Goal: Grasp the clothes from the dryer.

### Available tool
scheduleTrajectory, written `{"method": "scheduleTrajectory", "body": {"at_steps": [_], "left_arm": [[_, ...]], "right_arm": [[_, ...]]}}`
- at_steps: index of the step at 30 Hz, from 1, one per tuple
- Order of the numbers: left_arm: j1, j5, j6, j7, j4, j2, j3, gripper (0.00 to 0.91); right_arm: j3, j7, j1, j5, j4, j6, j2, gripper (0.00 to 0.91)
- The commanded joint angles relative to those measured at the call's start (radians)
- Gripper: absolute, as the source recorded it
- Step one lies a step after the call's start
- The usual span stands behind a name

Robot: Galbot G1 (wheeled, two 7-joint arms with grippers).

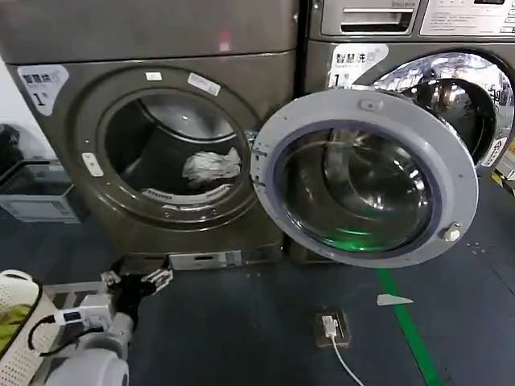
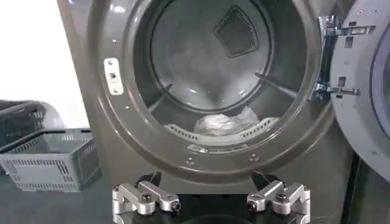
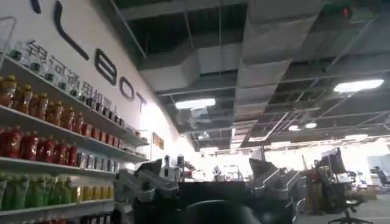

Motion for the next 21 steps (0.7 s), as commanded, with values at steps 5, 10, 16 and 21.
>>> {"method": "scheduleTrajectory", "body": {"at_steps": [5, 10, 16, 21], "left_arm": [[0.002, 0.000, 0.049, 0.000, -0.003, 0.000, 0.001, 0.907], [0.003, 0.000, 0.049, 0.001, -0.003, 0.001, 0.001, 0.907], [0.004, 0.001, 0.049, 0.000, 0.000, 0.000, 0.001, 0.907], [0.005, 0.001, 0.049, 0.000, 0.002, 0.000, 0.002, 0.907]], "right_arm": [[0.001, 0.003, -0.002, 0.004, -0.001, 0.004, 0.002, 0.907], [0.000, 0.004, -0.001, 0.004, 0.001, 0.003, 0.003, 0.907], [0.001, 0.005, -0.002, 0.004, 0.000, 0.003, 0.002, 0.907], [0.000, 0.006, -0.002, 0.004, 0.001, 0.002, 0.004, 0.907]]}}
